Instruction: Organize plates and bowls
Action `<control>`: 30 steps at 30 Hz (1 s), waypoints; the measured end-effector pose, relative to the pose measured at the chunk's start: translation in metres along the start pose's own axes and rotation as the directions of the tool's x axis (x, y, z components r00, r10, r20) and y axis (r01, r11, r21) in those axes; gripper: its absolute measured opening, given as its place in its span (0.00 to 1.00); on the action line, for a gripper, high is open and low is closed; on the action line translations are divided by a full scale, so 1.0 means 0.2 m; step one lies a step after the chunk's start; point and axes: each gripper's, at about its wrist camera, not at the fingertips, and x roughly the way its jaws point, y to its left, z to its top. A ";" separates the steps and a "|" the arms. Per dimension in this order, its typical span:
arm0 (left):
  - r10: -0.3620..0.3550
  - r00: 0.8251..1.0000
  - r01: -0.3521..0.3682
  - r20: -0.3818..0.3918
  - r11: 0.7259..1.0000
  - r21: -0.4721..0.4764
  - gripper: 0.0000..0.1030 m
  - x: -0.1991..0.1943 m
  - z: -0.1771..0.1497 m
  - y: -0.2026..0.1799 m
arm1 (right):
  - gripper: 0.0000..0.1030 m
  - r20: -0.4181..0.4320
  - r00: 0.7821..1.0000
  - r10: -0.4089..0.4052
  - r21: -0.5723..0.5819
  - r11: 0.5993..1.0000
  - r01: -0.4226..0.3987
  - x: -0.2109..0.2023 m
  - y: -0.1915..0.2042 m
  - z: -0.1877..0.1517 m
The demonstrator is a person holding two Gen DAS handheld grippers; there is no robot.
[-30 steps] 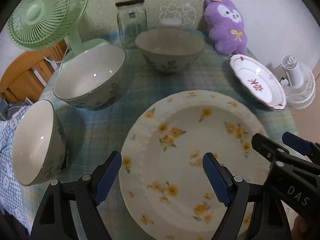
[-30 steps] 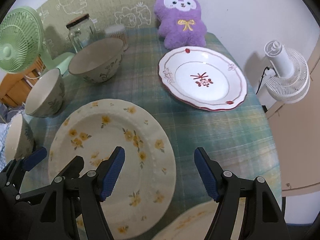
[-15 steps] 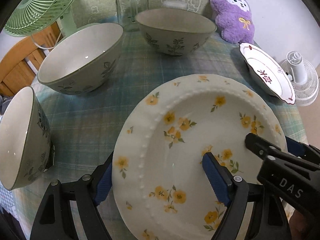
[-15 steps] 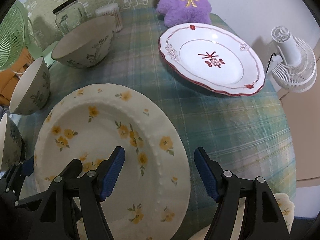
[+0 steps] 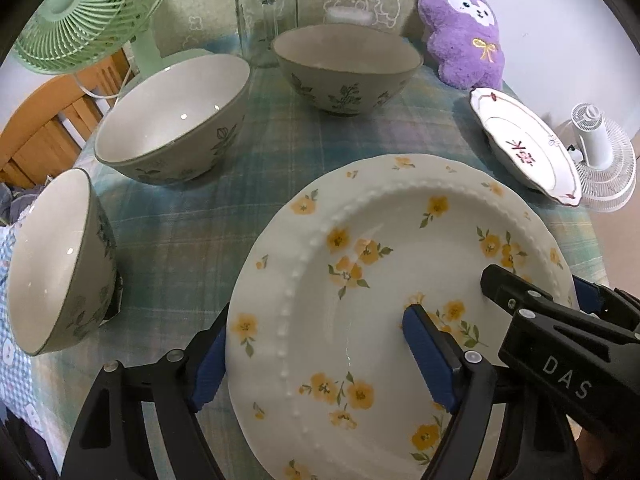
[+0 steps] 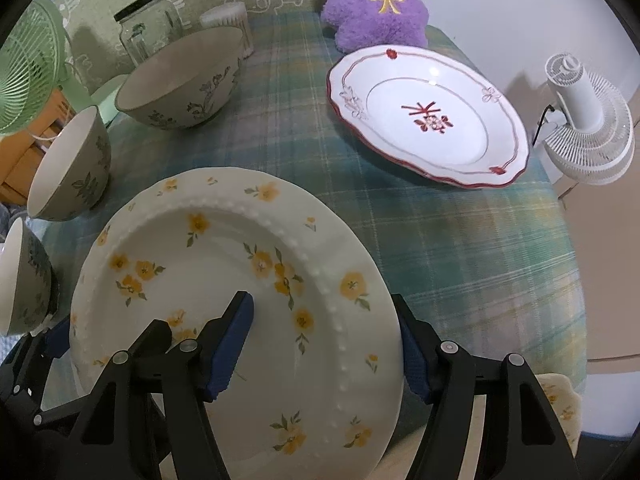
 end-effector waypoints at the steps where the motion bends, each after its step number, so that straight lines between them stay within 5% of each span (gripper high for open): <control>1: 0.001 1.000 -0.001 0.005 1.000 0.002 0.80 -0.01 0.00 -0.01 | 0.69 0.004 1.000 0.001 -0.001 1.000 -0.001 -0.02 -0.01 0.00; 12: 0.008 0.998 -0.010 0.059 1.000 0.026 0.80 -0.21 -0.08 -0.16 | 0.69 0.051 0.999 -0.019 0.012 1.000 0.019 -0.25 -0.14 -0.08; 30: -0.012 0.999 0.010 0.034 0.998 0.059 0.80 -0.29 -0.40 -0.58 | 0.69 0.021 0.998 -0.064 0.064 0.996 0.063 -0.36 -0.61 -0.43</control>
